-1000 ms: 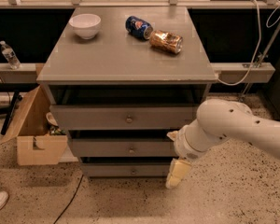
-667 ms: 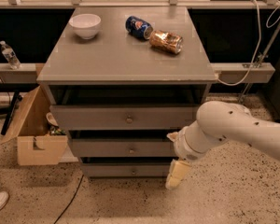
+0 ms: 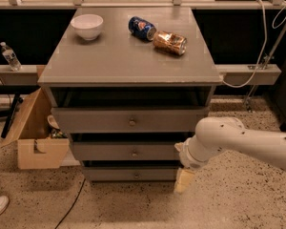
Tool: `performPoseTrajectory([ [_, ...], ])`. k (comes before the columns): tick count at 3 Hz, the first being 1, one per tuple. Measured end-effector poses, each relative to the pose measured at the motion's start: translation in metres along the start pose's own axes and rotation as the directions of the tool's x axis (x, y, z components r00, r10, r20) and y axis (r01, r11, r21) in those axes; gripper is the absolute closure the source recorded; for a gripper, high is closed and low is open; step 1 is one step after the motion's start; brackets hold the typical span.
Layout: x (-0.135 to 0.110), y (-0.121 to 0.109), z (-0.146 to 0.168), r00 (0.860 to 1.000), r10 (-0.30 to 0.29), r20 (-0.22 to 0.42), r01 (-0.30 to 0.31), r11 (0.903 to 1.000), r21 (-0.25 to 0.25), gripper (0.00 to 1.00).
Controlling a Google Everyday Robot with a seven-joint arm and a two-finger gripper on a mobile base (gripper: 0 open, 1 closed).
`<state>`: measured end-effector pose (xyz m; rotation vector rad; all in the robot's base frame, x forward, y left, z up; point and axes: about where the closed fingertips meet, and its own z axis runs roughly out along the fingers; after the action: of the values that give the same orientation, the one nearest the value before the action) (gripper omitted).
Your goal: Open middle drawer
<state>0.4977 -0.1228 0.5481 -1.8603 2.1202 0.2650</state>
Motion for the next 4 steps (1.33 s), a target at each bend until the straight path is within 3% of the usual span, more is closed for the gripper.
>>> performPoseTrajectory([
  [1, 0.036, -0.036, 0.067, 0.999, -0.012, -0.044, 0.014, 0.9988, 0.046, 0.00],
  [2, 0.036, -0.036, 0.067, 0.999, -0.013, -0.043, 0.015, 0.9988, 0.046, 0.00],
  [3, 0.027, -0.042, 0.075, 0.997, -0.067, -0.035, 0.069, 0.9958, 0.060, 0.00],
  [4, 0.008, -0.062, 0.084, 0.986, -0.167, -0.027, 0.169, 0.9810, 0.095, 0.00],
])
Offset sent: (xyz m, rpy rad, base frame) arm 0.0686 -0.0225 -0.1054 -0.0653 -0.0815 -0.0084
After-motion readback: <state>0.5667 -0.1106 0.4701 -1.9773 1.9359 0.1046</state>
